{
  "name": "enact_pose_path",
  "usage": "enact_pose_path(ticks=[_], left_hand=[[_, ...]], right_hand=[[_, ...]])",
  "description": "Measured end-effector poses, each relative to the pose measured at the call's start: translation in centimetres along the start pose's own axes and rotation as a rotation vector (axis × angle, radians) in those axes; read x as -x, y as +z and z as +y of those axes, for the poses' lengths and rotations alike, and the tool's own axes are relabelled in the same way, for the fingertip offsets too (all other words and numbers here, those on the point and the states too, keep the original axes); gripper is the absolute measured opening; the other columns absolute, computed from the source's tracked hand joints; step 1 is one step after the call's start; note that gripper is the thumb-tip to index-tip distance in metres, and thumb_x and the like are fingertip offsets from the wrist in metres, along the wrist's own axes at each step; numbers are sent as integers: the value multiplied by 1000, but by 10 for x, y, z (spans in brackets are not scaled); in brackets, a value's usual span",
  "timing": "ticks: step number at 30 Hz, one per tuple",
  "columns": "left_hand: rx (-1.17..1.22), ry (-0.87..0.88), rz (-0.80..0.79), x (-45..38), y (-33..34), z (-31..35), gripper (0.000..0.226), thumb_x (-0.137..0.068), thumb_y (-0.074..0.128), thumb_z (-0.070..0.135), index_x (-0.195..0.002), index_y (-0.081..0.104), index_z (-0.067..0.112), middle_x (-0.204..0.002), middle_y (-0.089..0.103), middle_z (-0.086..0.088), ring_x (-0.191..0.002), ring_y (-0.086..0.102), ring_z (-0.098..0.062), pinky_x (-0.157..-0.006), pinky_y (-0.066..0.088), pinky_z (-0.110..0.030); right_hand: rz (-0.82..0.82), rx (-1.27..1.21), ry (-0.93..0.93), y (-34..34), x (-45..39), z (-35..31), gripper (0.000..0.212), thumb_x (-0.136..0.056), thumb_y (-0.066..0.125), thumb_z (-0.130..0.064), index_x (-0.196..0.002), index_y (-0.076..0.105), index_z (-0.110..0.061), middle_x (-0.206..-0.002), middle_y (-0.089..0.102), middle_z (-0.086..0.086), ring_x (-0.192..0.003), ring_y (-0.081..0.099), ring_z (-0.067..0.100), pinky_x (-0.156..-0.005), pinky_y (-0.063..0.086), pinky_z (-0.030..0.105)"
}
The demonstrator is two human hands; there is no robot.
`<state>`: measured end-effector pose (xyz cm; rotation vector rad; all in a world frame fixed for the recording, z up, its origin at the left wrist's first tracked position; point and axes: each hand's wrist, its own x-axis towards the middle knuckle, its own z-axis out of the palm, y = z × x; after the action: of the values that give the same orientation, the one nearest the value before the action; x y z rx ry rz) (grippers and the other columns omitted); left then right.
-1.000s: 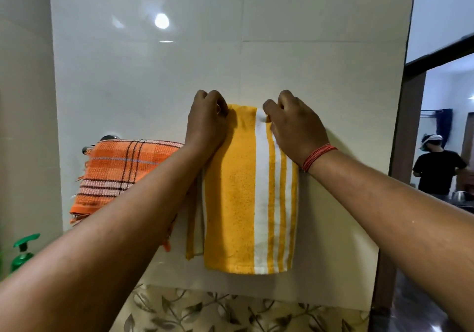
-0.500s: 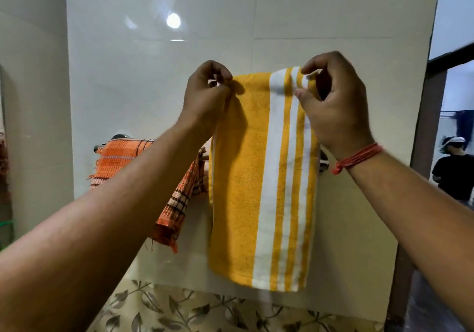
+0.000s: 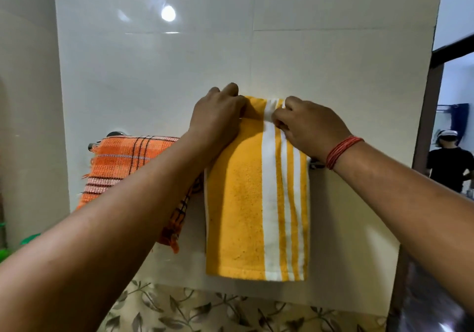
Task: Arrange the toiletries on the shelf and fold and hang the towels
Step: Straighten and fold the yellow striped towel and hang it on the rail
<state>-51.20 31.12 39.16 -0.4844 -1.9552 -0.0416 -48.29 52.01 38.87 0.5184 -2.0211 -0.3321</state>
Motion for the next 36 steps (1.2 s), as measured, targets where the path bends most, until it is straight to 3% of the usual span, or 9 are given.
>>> enact_pose_path(ticks=[7, 11, 17, 20, 22, 25, 29, 34, 36], left_hand=[[46, -241, -691, 8, -28, 26, 45, -101, 40, 49, -122, 62, 16, -126, 62, -10, -107, 57, -27, -84, 44, -37], [485, -481, -1012, 12, -36, 28, 46, -108, 31, 38, -134, 56, 10, -128, 61, -12, -103, 62, -27, -92, 42, -41], [635, -477, -1093, 4, -30, 22, 30, -104, 41, 33, -101, 65, 15, -116, 68, -14, -105, 66, -35, -103, 49, -50], [413, -377, -954, 7, -22, 29, 29, -102, 42, 29, -103, 67, 15, -116, 68, -12, -102, 67, -33, -94, 53, -46], [78, -206, -546, 20, -20, 37, 31, -103, 38, 32, -109, 65, 17, -110, 67, -11, -94, 62, -28, -83, 51, -40], [131, -128, -186, 50, -11, 41, 44, -104, 31, 44, -98, 67, 20, -92, 68, -7, -86, 62, -27, -73, 48, -36], [131, -120, -191, 55, 1, 37, 55, -106, 22, 49, -101, 71, 23, -91, 71, -7, -89, 66, -27, -68, 38, -34], [269, -234, -378, 36, 0, 26, 56, -108, 18, 48, -119, 67, 24, -121, 69, -10, -111, 62, -30, -87, 45, -40], [208, -200, -281, 40, 5, 28, 50, -107, 25, 45, -110, 68, 20, -110, 70, -8, -102, 63, -27, -77, 43, -36]], right_hand=[[-715, -229, 106, -22, -16, -12, 23, -98, 49, -22, -105, 69, -32, -103, 67, -6, -93, 62, 20, -88, 52, 37], [-1029, -102, 95, -42, -31, -27, 25, -93, 57, -6, -111, 70, -17, -101, 69, 5, -79, 63, 22, -68, 59, 33], [-952, -344, 75, -63, -50, -49, 23, -94, 62, -29, -108, 66, -11, -97, 66, 2, -84, 64, 18, -73, 50, 28], [-1105, -493, 36, -39, -34, -43, 49, -76, 78, -51, -113, 69, -20, -106, 75, -4, -96, 71, 17, -93, 56, 37], [-1003, -561, 85, -21, -24, -40, 45, -72, 81, -51, -108, 72, -25, -104, 75, -5, -96, 71, 17, -96, 55, 39], [-951, -711, 135, -11, -23, -34, 38, -69, 82, -48, -99, 74, -26, -99, 75, -6, -95, 70, 18, -96, 54, 39], [-944, -694, 112, -21, -22, -38, 16, -81, 77, -41, -87, 70, -27, -82, 71, -10, -81, 66, 13, -73, 51, 23], [-637, -463, 32, -22, -8, -47, 69, -76, 71, -64, -131, 52, -27, -120, 65, -4, -102, 61, 17, -85, 48, 27], [-613, -399, 71, -17, -2, -50, 75, -72, 71, -68, -131, 52, -24, -114, 65, 0, -95, 59, 18, -83, 51, 32]])
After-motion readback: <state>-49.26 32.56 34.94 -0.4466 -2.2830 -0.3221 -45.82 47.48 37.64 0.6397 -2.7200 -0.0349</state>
